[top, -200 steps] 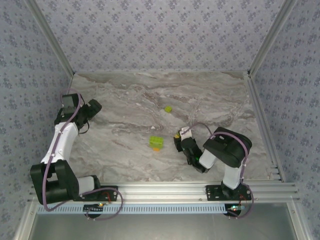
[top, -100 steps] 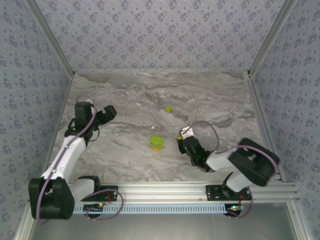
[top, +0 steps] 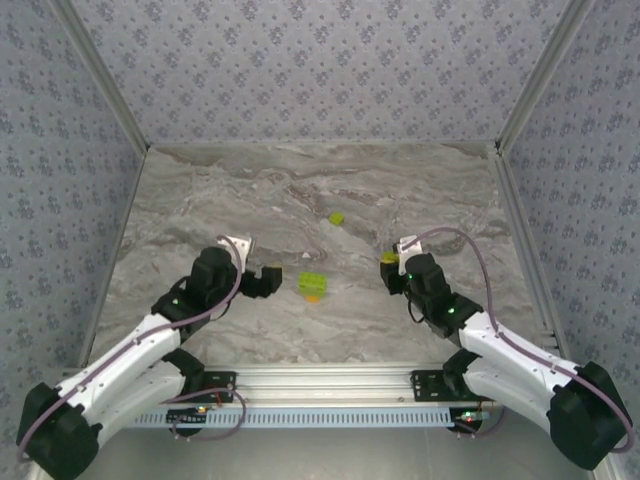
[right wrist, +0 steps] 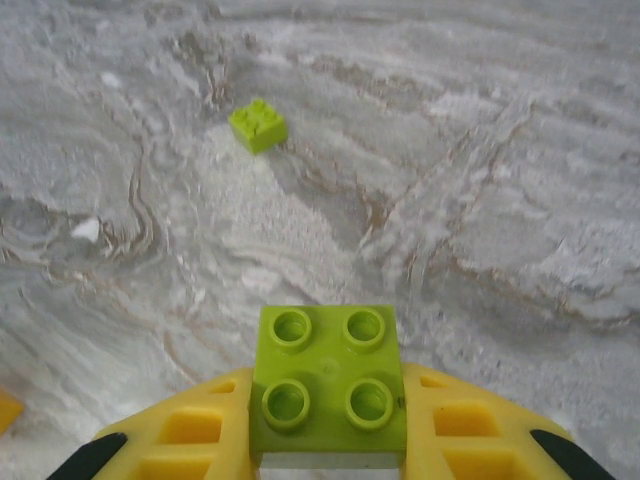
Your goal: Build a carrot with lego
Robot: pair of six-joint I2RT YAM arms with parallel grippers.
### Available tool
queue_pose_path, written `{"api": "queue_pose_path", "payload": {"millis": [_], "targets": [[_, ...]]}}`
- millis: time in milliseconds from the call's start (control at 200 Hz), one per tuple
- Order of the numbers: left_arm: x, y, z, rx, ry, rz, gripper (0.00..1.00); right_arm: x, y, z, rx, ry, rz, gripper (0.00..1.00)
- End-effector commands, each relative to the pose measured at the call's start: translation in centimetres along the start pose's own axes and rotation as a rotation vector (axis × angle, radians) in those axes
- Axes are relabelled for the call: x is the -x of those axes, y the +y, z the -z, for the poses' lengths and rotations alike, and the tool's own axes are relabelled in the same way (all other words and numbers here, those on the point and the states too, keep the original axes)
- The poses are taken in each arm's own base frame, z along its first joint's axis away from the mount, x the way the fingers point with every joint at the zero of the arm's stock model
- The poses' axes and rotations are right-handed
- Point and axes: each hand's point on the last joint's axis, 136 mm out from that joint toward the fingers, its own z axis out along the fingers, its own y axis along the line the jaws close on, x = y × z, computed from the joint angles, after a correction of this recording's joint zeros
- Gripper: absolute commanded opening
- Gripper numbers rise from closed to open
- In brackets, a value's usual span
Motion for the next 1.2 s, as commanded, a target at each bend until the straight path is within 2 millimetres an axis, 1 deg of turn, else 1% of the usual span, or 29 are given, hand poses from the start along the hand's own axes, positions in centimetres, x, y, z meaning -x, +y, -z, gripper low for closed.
{"api": "queue_pose_path", "payload": {"millis": [0,70,190,325,400,460,550,635,770,889,1039,1194], "targets": [[-0.5,-0.5,1.5,0.005,-0.017,-0.028,0.97,-0.8,0.7,0.1,0.037,0.069,-0.015,0.26],[-1.5,-1.6,1.8,-0.018,0.012,-0.057,0.97,-0.9,0.7,-0.2,0.035,0.077,-0.022,0.26],[-3.4,-3.8,1.6,-0.059,0.077,-0.133,0.97,-0.8,0.9,-0.7,0.038,0.087,-0.018,0.26],[-4.7,-5.6,0.8,-0.083,0.133,-0.206,0.98,-0.7,1.0,-1.2,0.041,0.094,-0.016,0.25],[-5.2,-6.0,0.1,-0.085,0.153,-0.23,0.97,-0.6,1.1,-1.4,0.043,0.096,-0.014,0.25],[-5.2,-5.9,-0.6,-0.066,0.154,-0.242,0.98,-0.5,1.2,-1.4,0.046,0.095,-0.015,0.25],[-4.6,-5.8,-1.5,-0.039,0.129,-0.271,0.98,-0.6,1.2,-1.5,0.043,0.097,-0.011,0.25],[-4.2,-6.3,-2.5,-0.036,0.122,-0.304,0.98,-0.7,1.2,-1.4,0.045,0.099,-0.008,0.25],[-4.3,-7.3,-4.1,-0.056,0.145,-0.347,0.98,-0.9,1.0,-1.4,0.044,0.11,0.003,0.25],[-4.1,-8.0,-4.7,-0.079,0.138,-0.363,0.97,-1.2,0.8,-1.3,0.046,0.118,0.007,0.25],[-4.1,-8.0,-5.4,-0.094,0.149,-0.387,0.97,-1.3,0.7,-1.4,0.053,0.123,0.004,0.25],[-3.9,-8.9,-6.1,-0.142,0.162,-0.396,0.98,-1.4,0.7,-1.6,0.066,0.135,0.023,0.25]]}}
